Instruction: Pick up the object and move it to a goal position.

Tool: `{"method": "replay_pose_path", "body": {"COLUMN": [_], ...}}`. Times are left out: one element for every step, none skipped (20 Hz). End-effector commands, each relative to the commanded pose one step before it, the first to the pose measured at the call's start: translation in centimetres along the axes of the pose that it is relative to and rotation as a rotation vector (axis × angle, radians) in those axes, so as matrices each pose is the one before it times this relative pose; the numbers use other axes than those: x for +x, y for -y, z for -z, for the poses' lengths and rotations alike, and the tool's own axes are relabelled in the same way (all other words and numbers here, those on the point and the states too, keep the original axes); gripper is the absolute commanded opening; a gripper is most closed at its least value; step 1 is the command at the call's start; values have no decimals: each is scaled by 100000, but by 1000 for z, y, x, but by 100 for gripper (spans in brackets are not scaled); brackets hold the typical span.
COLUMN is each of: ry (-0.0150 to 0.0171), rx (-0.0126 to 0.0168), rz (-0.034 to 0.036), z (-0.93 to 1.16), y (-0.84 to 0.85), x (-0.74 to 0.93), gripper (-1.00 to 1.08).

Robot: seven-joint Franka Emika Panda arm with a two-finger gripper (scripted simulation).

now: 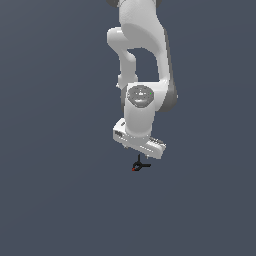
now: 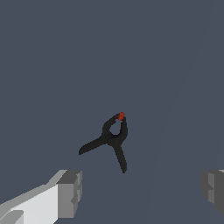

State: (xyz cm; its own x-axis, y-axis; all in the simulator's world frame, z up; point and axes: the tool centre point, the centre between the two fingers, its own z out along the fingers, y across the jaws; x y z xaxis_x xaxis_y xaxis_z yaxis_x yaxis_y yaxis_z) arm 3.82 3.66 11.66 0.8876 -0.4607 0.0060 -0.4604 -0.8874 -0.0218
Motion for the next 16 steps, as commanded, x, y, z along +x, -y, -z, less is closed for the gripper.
{"method": "replay_pose_path", "body": {"ry": [144,50,42,34,26,17,9,3,-3,-8,-11,-14,-16,-18,-18,-18], "rx": [-289,-125,-130,-134,-137,-133,-129,-124,-118,-112,-105,-98,-91,-83,-76,-68], "rz": [-6507,-2531,-2527,-2525,-2487,-2362,-2233,-2101,-1973,-1843,-1712,-1585,-1457,-1329,-1201,-1074], "z": [-841,-335,-336,-337,-334,-318,-302,-285,-268,-252,-234,-217,-200,-183,-166,-149], "y": [364,146,147,146,145,138,130,123,114,107,100,91,83,76,68,61], "x": [167,50,44,39,32,25,19,13,9,5,1,-1,-3,-4,-5,-6], "gripper": [100,100,100,100,100,100,100,100,100,100,100,100,100,100,100,100]}}
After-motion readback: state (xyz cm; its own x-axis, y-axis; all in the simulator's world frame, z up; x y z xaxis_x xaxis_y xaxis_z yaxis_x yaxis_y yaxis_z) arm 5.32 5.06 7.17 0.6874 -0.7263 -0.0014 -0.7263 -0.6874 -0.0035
